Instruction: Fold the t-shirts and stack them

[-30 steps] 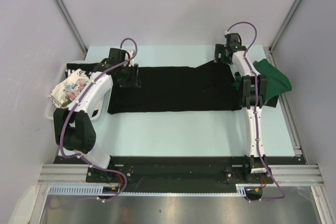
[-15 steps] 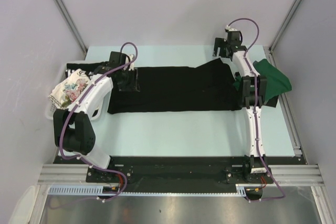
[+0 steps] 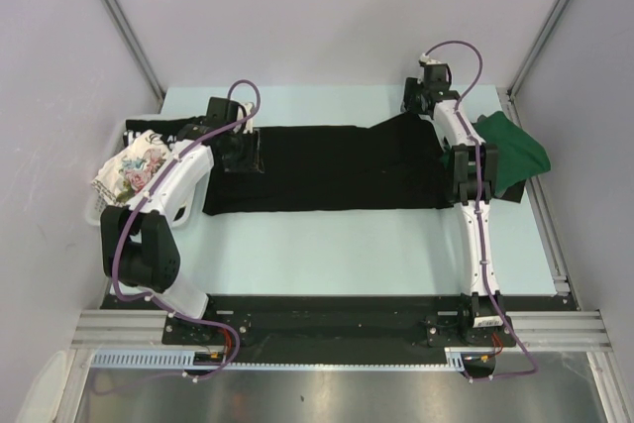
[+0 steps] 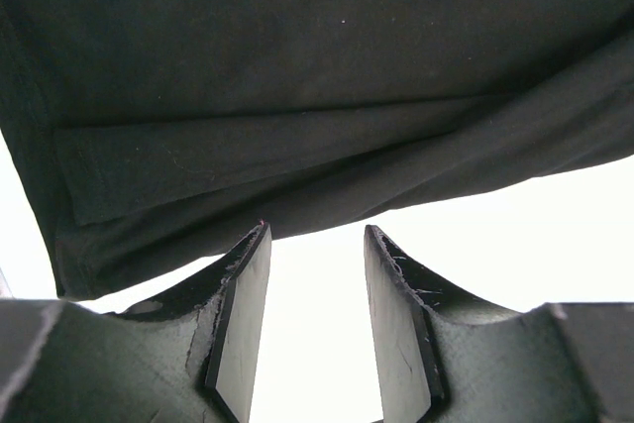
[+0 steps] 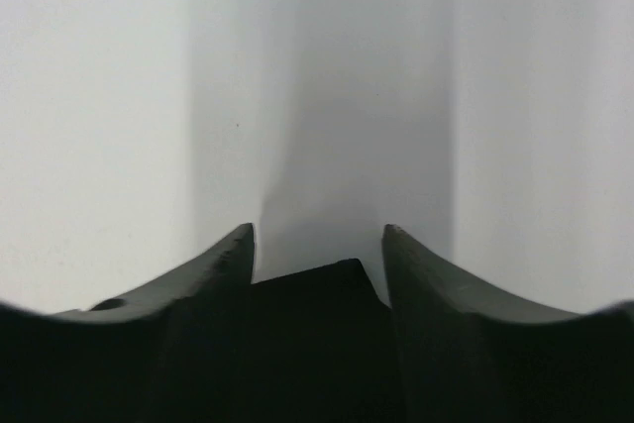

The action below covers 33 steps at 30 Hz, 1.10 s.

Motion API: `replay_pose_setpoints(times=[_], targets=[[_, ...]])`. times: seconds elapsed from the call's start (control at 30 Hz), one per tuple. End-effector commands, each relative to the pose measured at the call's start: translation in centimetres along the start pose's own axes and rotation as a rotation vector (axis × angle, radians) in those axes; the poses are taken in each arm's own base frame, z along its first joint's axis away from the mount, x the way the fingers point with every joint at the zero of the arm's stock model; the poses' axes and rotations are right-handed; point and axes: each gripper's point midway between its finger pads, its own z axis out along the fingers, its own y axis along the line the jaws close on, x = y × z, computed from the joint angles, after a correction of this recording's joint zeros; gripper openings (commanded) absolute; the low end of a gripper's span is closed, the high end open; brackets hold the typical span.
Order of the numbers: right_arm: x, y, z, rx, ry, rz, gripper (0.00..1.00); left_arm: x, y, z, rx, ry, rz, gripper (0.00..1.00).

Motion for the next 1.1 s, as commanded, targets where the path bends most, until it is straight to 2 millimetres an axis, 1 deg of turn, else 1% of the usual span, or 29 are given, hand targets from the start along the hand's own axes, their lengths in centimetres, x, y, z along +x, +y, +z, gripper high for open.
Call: replay_pose_setpoints(times=[0.0, 0.07, 0.2, 0.27, 0.33, 0.37, 0.43, 0.47, 0.67, 0.8, 0.87, 0.9, 1.0, 1.03, 1.07], targets=[[-1.0, 0.6, -0.1, -0.014, -0.026, 0.005, 0.52, -1.5, -0.4, -0.9, 0.004, -0.040, 0.035, 0.48], [-1.2, 0.6, -0.2, -0.012, -0.030, 0.007, 0.46, -1.4, -0.4, -0.8, 0.006, -0.038, 0.038, 0.47], [-1.9, 0.6, -0.9, -0.010, -0.036, 0.001, 0.45, -1.4, -0.4, -0.7, 0.005, -0.038, 0.036, 0.48], [-1.8, 0.4, -1.2, -0.007, -0.028, -0.002, 0.47, -1.5, -0.5, -0.7, 0.011, -0.040, 0.035, 0.48], [-2.2, 0.6, -1.7, -0.004, -0.031, -0.009, 0.50, -1.5, -0.7, -0.7, 0.017, -0.040, 0.036, 0.47], [-1.7, 0.5, -1.7, -0.005, -0.017, -0.010, 0.51, -1.6, -0.8, -0.7, 0.022, -0.041, 0.035, 0.47], [-1.7, 0.4, -2.0, -0.004, -0.011, -0.016, 0.52, -1.5, -0.8, -0.7, 0.023, -0.041, 0.034, 0.47], [-1.3, 0.3, -2.0, -0.003, 0.002, -0.017, 0.52, -1.5, -0.8, -0.7, 0.025, -0.042, 0.034, 0.47], [-0.4, 0.0, -2.4, 0.003, 0.042, -0.021, 0.50, -0.9, -1.0, -0.5, 0.036, -0.032, 0.028, 0.48], [-0.1, -0.4, -2.9, 0.020, 0.056, -0.029, 0.50, -0.8, -1.1, -0.5, 0.041, -0.033, 0.027, 0.48], [-0.5, -0.4, -3.2, 0.025, 0.049, -0.040, 0.50, -0.8, -1.2, -0.4, 0.043, -0.030, 0.025, 0.48], [-0.3, -0.5, -3.2, 0.022, 0.051, -0.040, 0.49, -0.8, -1.2, -0.4, 0.046, -0.035, 0.024, 0.47], [0.4, -0.8, -2.8, 0.014, 0.069, -0.021, 0.40, -0.6, -1.3, -0.2, 0.046, -0.028, 0.021, 0.47], [0.2, -0.9, -2.9, 0.016, 0.069, -0.015, 0.31, -0.7, -1.4, -0.3, 0.048, -0.031, 0.020, 0.48], [0.3, -0.9, -2.9, 0.014, 0.072, -0.010, 0.25, -0.7, -1.4, -0.2, 0.049, -0.030, 0.021, 0.48]])
